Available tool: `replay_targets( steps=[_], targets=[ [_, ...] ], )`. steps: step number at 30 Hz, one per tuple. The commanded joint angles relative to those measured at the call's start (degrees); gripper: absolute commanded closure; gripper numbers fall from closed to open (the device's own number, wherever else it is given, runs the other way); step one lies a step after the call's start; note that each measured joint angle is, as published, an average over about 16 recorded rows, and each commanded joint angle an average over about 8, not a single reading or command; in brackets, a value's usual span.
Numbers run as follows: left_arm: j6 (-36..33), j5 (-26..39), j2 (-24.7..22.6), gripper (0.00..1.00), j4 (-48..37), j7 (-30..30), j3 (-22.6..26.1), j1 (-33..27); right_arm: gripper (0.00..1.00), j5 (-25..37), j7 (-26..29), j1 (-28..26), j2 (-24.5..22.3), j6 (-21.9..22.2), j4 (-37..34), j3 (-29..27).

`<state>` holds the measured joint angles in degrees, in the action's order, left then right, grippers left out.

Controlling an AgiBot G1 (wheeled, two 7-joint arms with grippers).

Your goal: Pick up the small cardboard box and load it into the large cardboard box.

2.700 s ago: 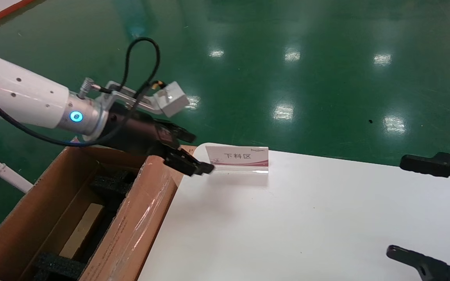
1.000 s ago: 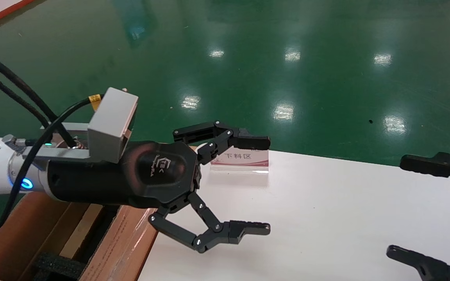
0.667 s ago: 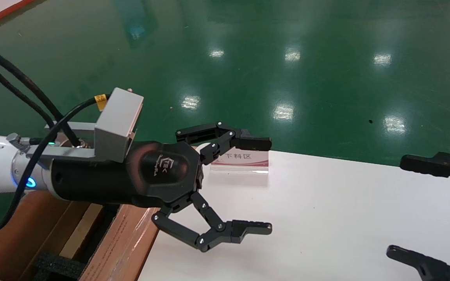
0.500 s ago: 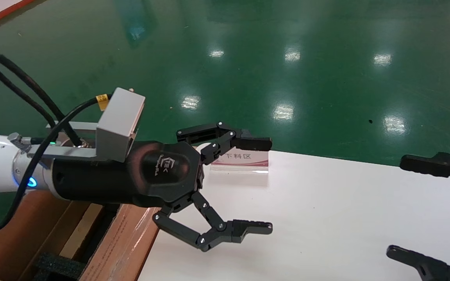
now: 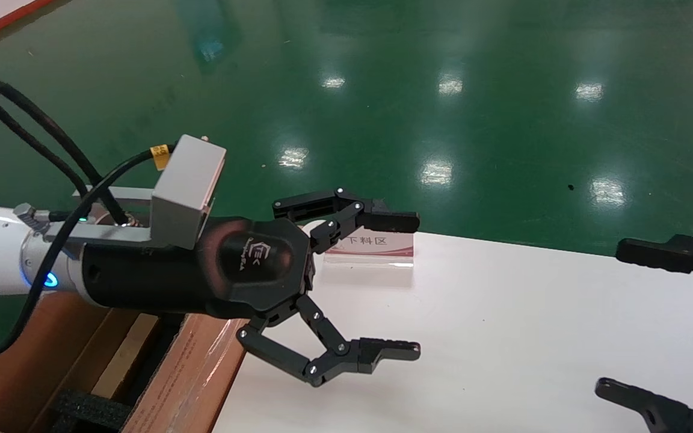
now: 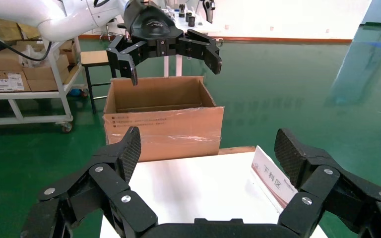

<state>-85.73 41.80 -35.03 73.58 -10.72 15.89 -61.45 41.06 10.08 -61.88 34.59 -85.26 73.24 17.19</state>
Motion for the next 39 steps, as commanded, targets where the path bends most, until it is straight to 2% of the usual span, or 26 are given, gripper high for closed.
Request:
replay_targets(
  steps=[1, 39],
  targets=[
    [0.0, 0.0, 0.0, 0.0, 0.0, 0.0, 0.0, 0.0, 0.0, 0.0, 0.0, 0.0, 0.0, 0.0, 0.0, 0.0],
    [0.1, 0.1, 0.0, 0.0, 0.0, -0.1, 0.2, -0.2, 0.0, 0.0, 0.0, 0.0, 0.0, 0.0, 0.0, 0.0]
  ],
)
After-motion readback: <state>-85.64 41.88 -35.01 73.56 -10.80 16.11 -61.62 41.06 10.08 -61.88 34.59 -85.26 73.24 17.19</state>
